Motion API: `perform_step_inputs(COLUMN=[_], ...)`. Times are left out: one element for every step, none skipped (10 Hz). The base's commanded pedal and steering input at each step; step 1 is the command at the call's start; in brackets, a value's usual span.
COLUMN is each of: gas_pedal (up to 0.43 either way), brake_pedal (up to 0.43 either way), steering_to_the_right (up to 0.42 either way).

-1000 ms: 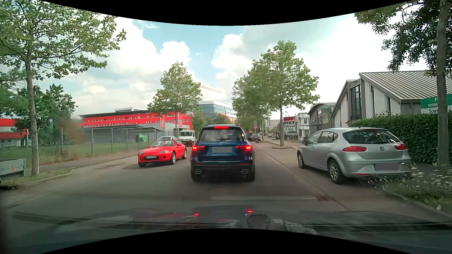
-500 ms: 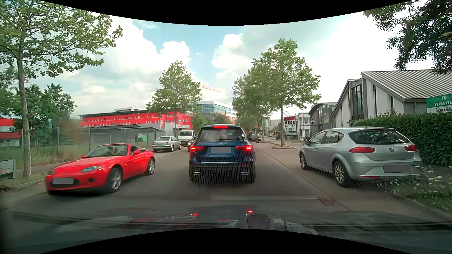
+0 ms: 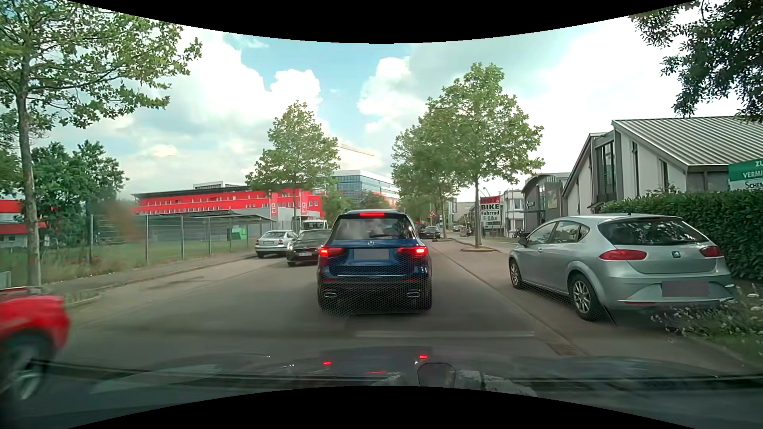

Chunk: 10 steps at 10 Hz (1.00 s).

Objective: Follow the waypoints while adhering to traffic rules and regulations

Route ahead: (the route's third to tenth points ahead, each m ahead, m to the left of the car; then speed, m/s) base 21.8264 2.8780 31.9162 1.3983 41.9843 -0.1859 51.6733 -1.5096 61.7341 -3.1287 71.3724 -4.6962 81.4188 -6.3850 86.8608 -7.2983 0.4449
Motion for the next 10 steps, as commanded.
perform_step_inputs(gas_pedal=[0.0, 0.0, 0.0, 0.0, 0.0, 0.0, 0.0, 0.0, 0.0, 0.0], brake_pedal=[0.146, 0.146, 0.152, 0.146, 0.152, 0.152, 0.165, 0.171, 0.171, 0.171], steering_to_the_right=[-0.005, -0.005, -0.005, -0.005, -0.005, -0.005, -0.005, -0.005, -0.005, -0.005])
